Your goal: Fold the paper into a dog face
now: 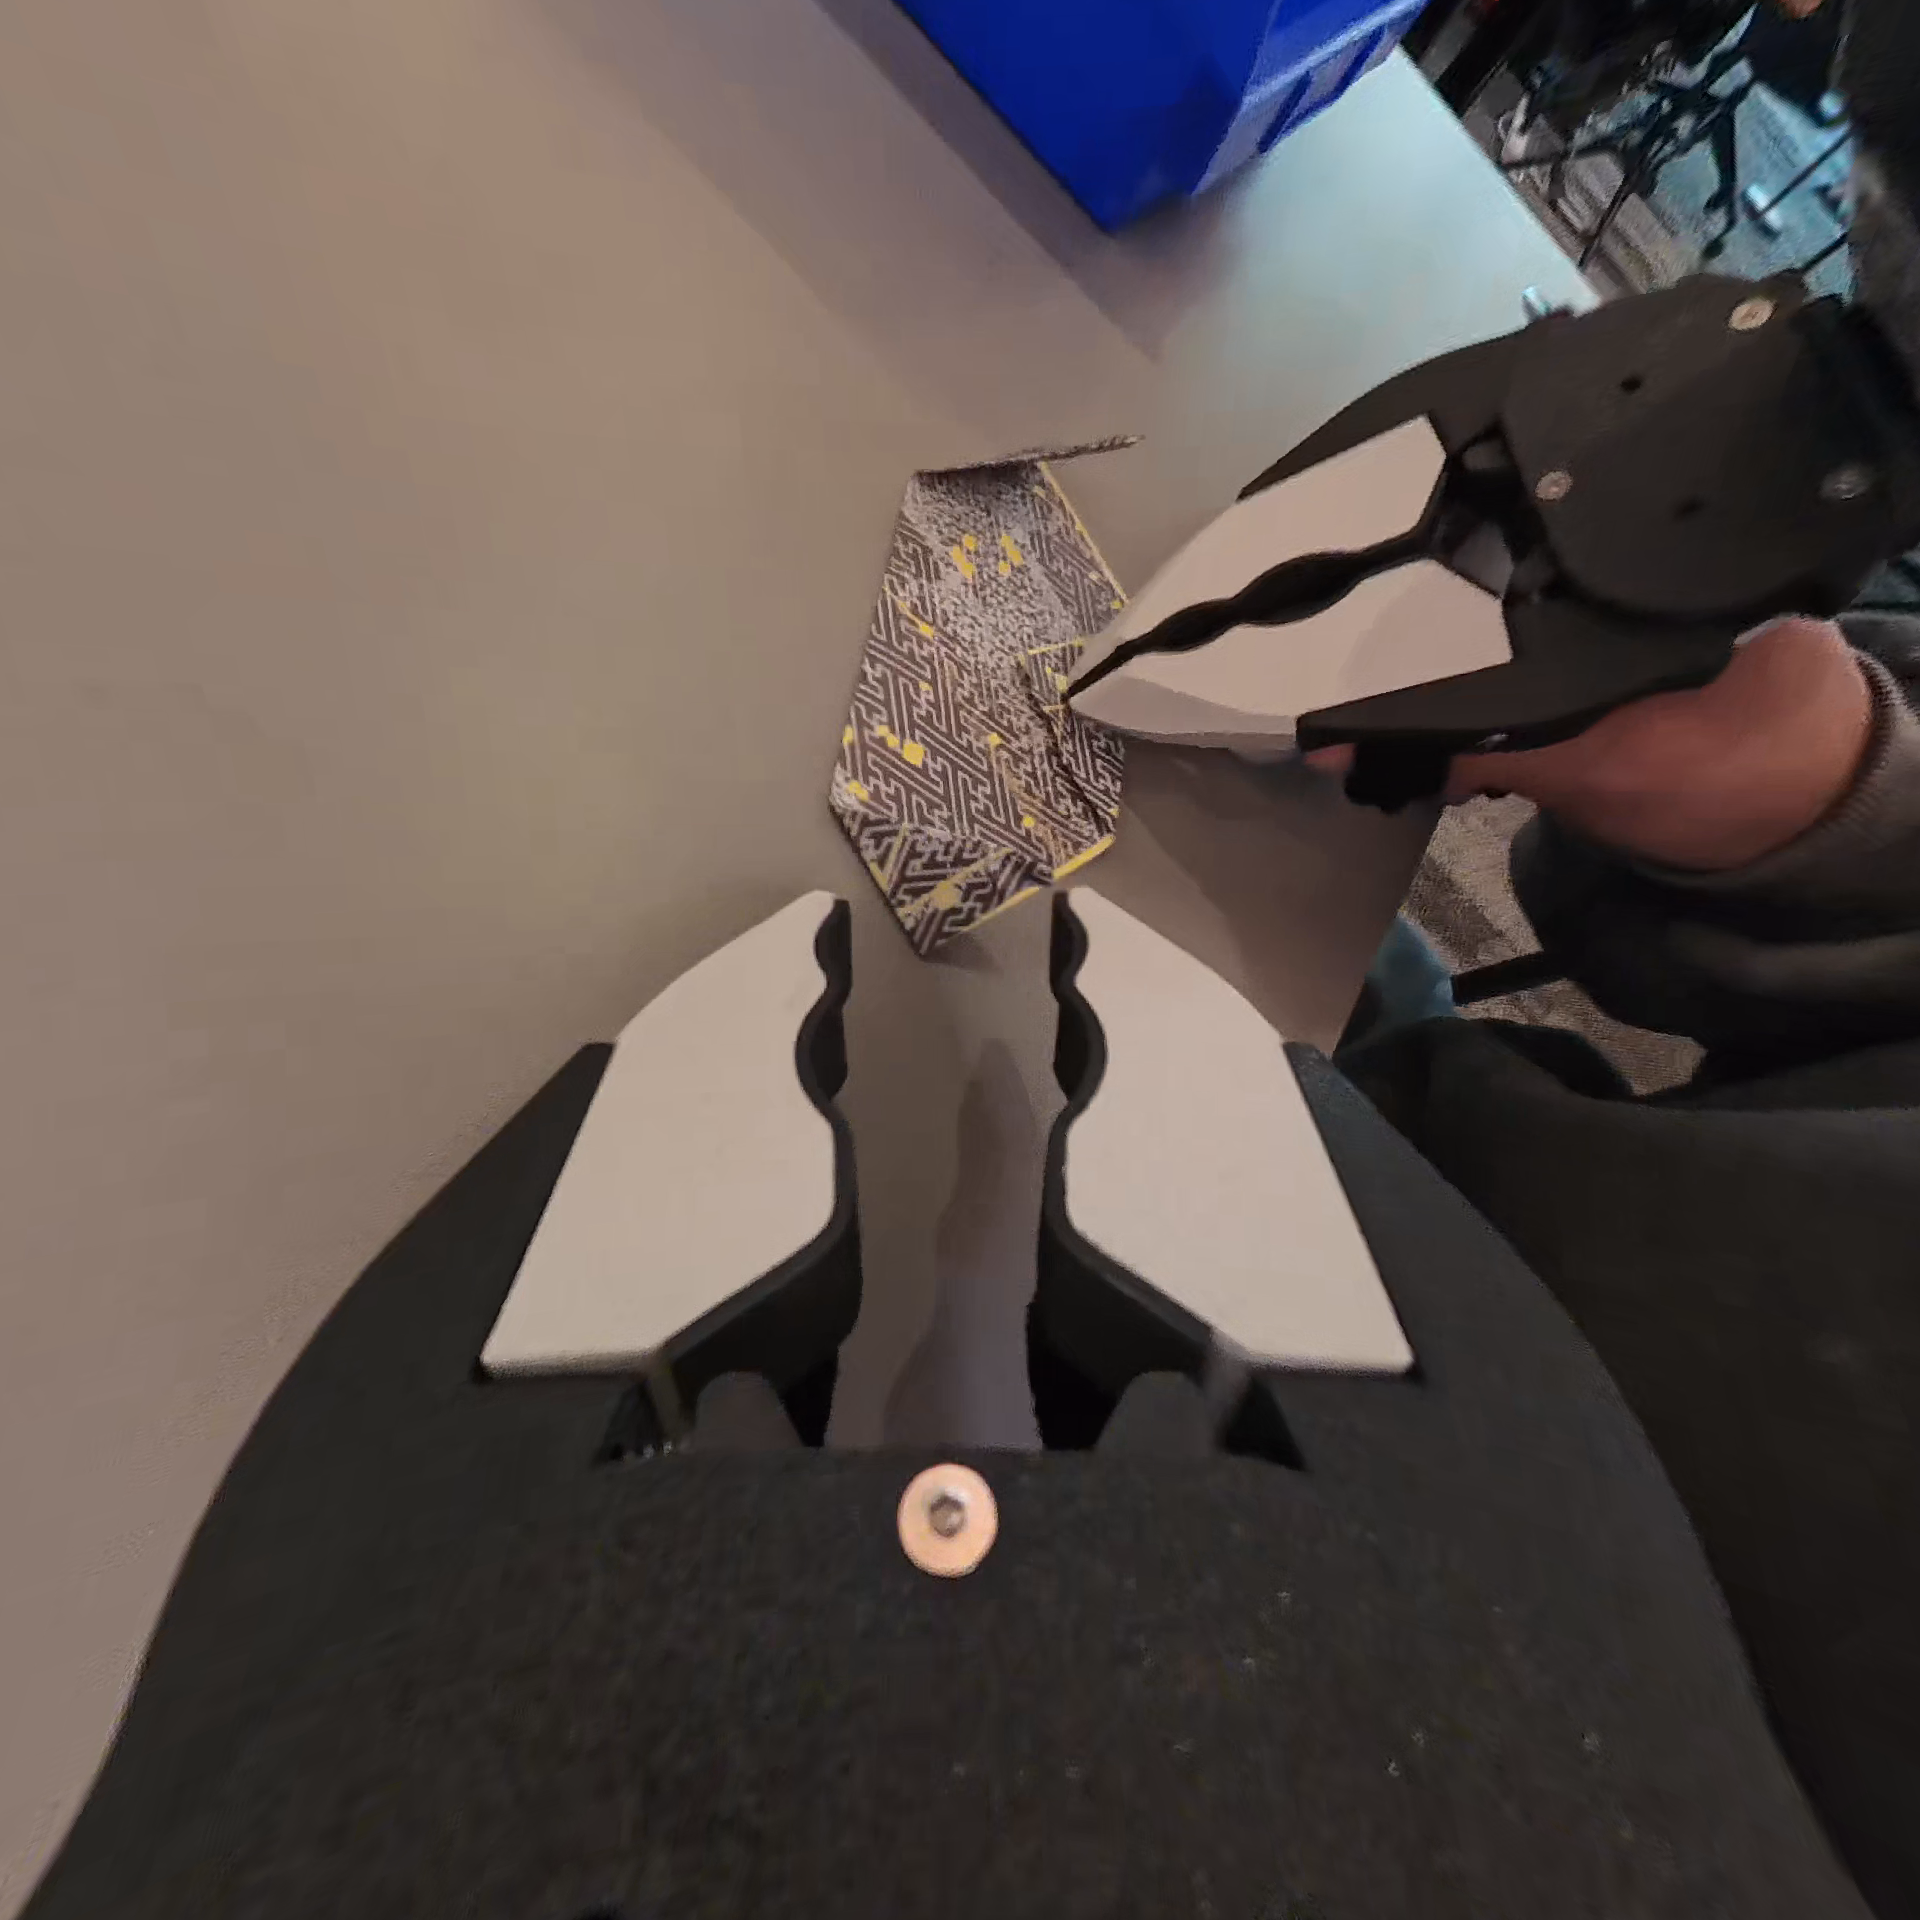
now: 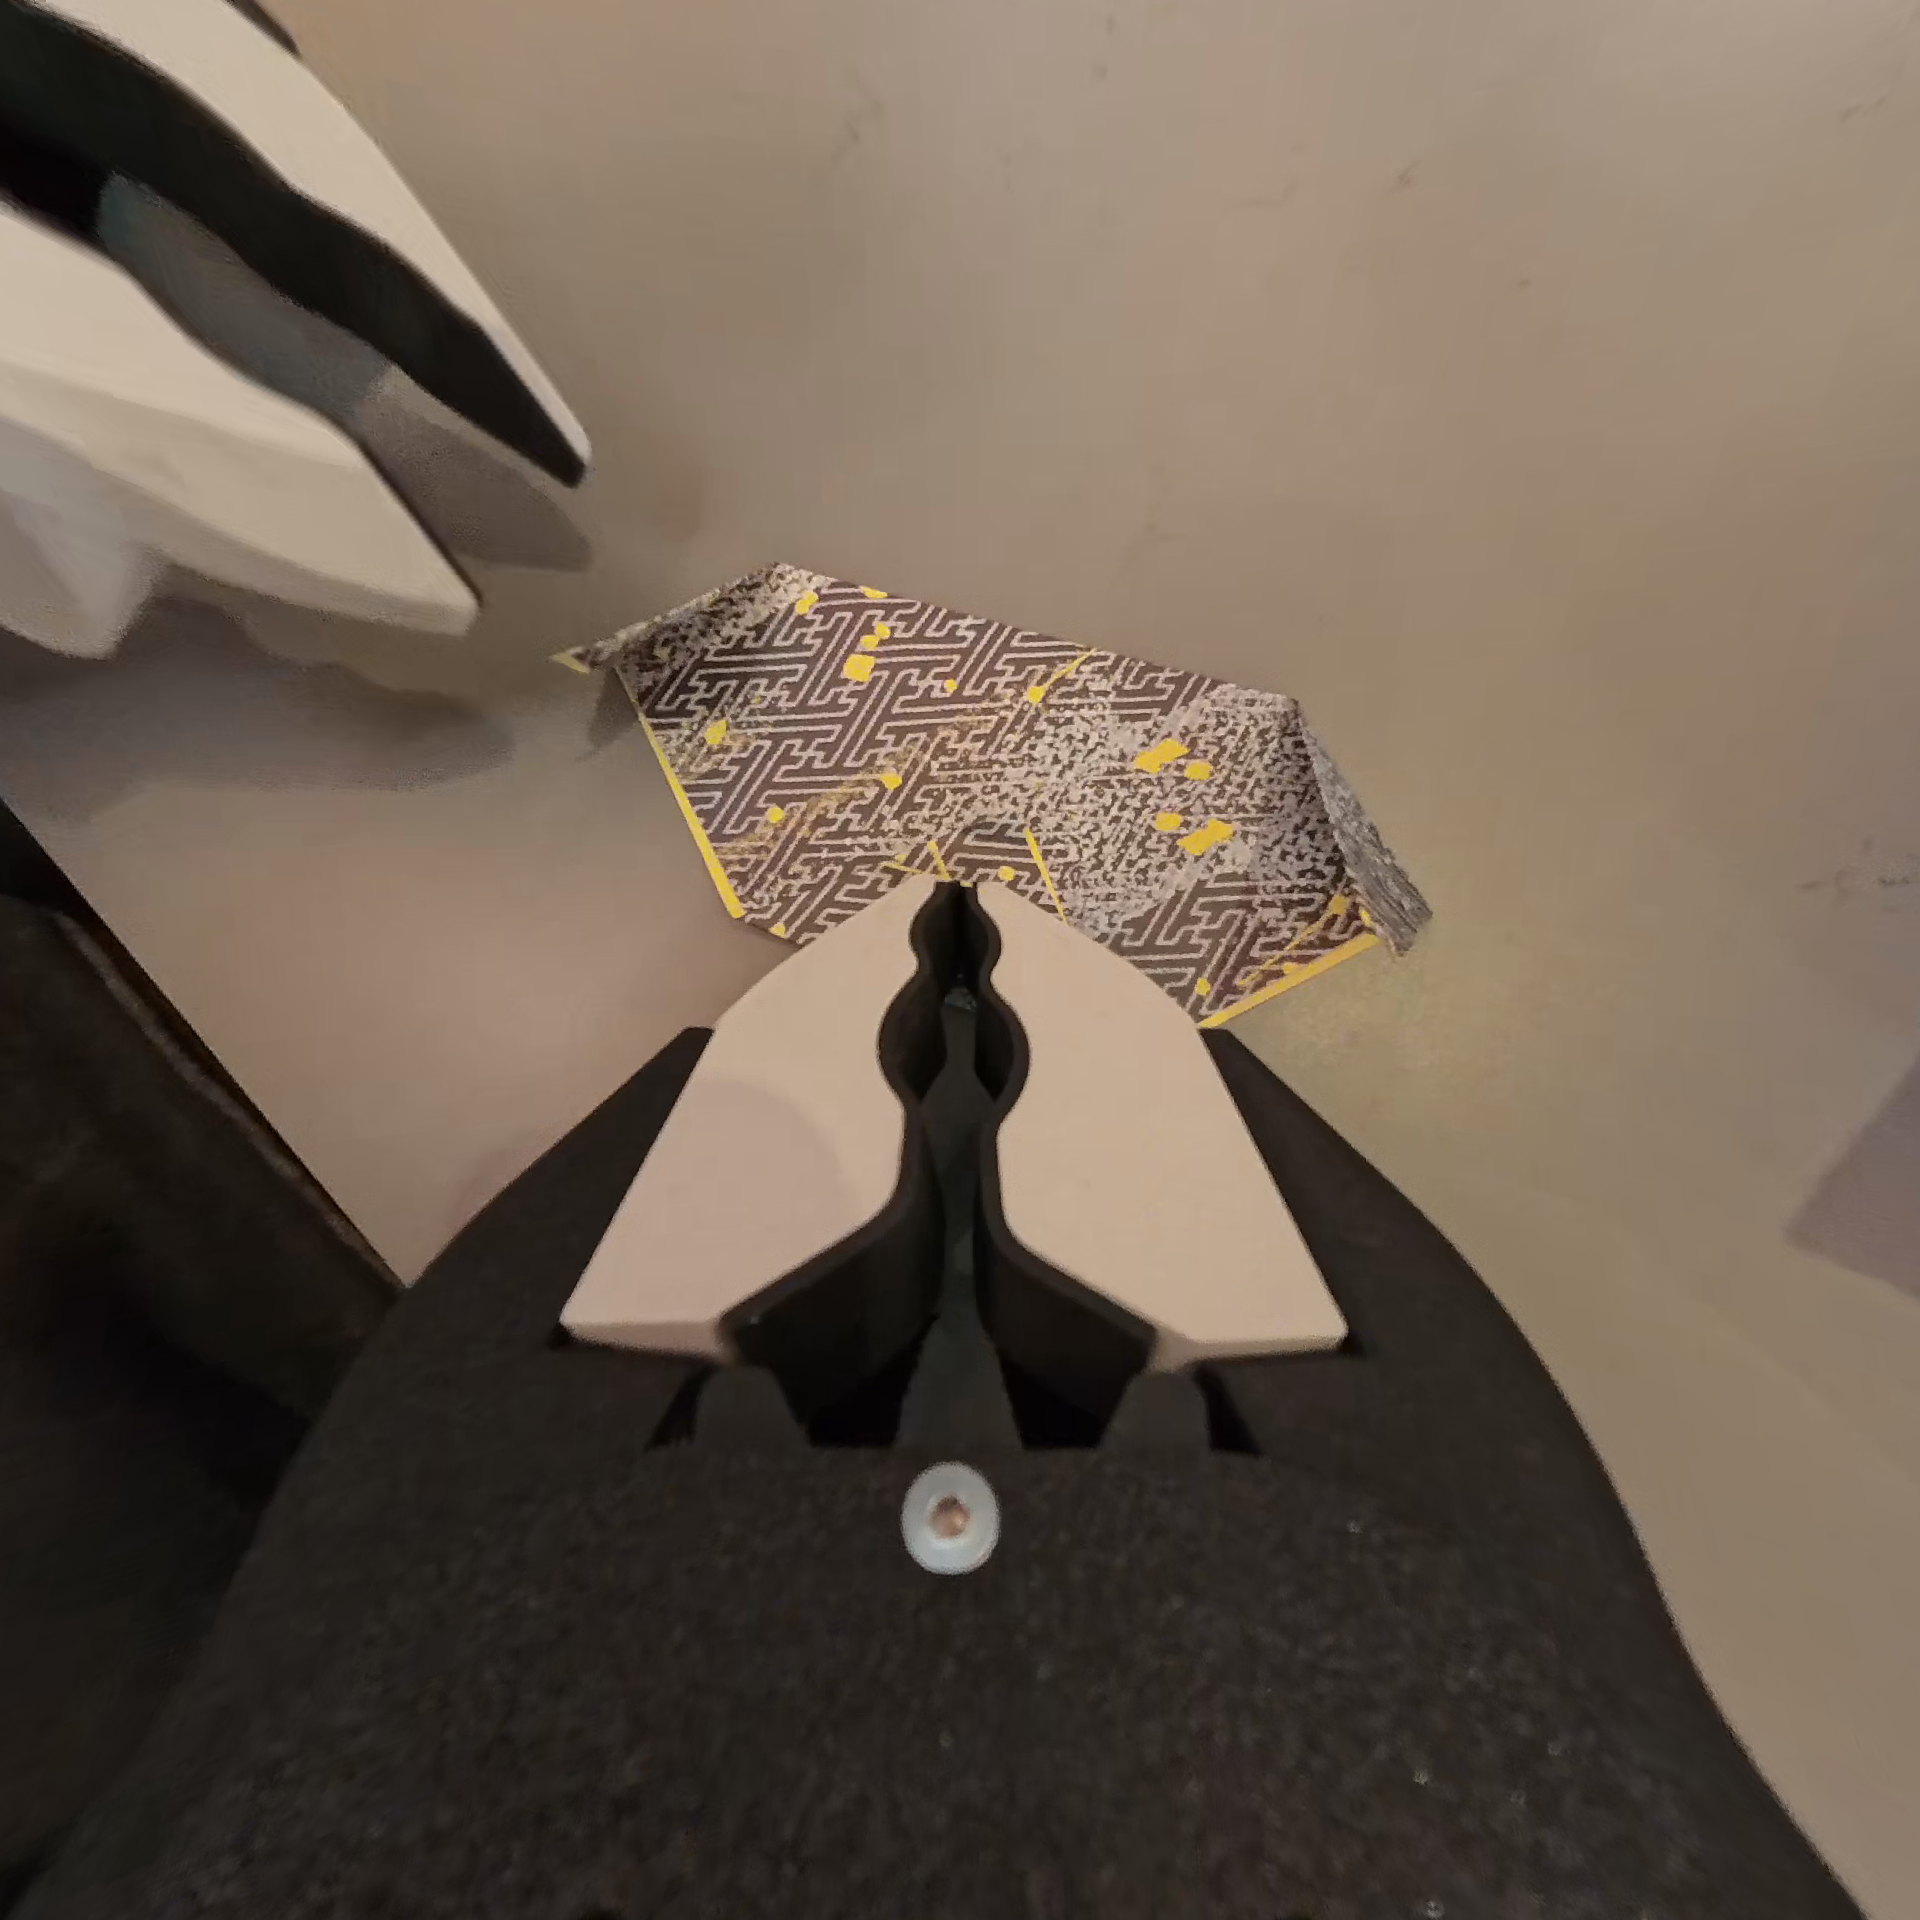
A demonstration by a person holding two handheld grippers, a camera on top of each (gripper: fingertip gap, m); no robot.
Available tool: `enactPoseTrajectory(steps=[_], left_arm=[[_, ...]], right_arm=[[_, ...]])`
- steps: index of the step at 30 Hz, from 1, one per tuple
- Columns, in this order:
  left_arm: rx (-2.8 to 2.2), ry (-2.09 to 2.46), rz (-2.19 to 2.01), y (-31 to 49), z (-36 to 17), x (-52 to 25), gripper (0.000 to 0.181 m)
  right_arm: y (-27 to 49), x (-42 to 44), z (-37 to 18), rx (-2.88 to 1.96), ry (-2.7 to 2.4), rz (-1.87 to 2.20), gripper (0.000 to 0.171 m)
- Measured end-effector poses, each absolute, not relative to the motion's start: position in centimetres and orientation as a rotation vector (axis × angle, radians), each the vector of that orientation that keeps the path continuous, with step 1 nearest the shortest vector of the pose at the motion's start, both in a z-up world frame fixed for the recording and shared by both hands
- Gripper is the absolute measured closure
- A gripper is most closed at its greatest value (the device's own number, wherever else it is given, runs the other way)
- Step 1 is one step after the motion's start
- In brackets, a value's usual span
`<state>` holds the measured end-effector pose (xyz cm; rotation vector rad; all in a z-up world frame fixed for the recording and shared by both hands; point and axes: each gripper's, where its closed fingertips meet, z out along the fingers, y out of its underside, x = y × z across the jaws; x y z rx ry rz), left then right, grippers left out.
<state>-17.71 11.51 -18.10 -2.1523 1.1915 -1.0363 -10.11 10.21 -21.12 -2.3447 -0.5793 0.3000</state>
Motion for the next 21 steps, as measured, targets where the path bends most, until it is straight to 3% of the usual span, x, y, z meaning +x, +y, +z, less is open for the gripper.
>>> enactPoseTrajectory(steps=[6, 10, 14, 17, 21], left_arm=[[-2.071, 1.355, -0.614, 11.4, -20.4, -16.8, 0.133], [-2.016, 1.347, -0.44, 12.5, -20.8, -16.5, 0.148], [-1.905, 1.384, -0.302, 13.6, -20.2, -16.3, 0.181], [-1.813, 1.475, -0.223, 13.8, -20.1, -16.4, 0.181], [-1.567, 1.604, -0.119, 14.1, -18.6, -16.5, 0.181]], right_arm=[[10.1, -10.0, -21.1, -2.358, -0.524, 0.297, 0.171], [10.0, -10.0, -21.0, -2.377, -0.418, 0.292, 0.171], [9.7, -11.1, -20.6, -2.354, -0.347, 0.405, 0.171], [9.4, -11.3, -19.7, -2.31, -0.335, 0.491, 0.171], [8.7, -10.3, -14.2, -2.1, -0.409, 0.793, 0.164]])
